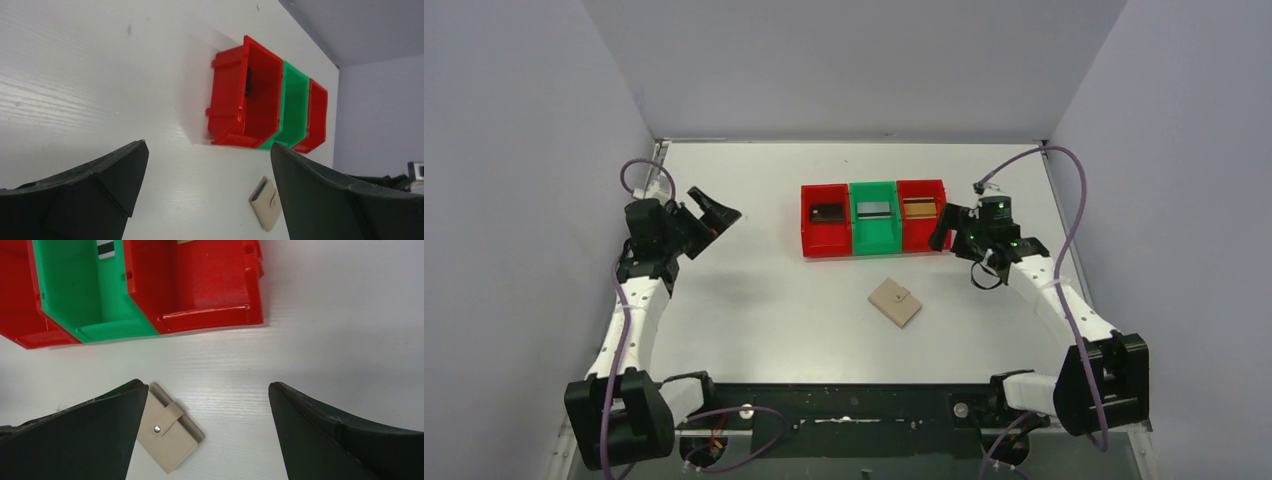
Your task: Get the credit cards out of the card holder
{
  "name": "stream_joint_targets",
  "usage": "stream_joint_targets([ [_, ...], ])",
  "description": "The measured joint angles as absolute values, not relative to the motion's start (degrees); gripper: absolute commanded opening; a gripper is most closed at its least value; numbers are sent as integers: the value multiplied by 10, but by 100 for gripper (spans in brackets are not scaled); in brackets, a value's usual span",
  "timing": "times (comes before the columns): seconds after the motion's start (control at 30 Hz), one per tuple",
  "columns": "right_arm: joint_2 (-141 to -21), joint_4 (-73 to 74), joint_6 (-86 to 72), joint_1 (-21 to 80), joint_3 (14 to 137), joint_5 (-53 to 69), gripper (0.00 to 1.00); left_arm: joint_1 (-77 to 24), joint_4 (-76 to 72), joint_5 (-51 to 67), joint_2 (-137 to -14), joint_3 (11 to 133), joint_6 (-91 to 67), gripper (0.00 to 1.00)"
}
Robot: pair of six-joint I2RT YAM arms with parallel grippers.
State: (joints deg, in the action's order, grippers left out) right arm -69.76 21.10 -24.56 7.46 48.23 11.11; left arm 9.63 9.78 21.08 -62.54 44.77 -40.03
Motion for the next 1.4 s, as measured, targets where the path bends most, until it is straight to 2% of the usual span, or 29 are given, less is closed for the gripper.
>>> stream_joint_targets([
  [0.17,-750,210,-262,149,504,79,98,29,125,246,-673,462,-366,97],
  [0.37,-820,209,-284,264,568,1,99,-76,145,211,-694,469,-356,98],
  [0.7,-955,203,-360,408,675,-128,97,-81,174,41,-613,449,-375,97],
  [1.03,-1058,205,-432,447,725,-150,93,-80,201,-97,-486,439,-386,97],
  [1.4,-1150,224,-440,438,816,-157,92,-78,210,-113,-498,426,-385,97],
])
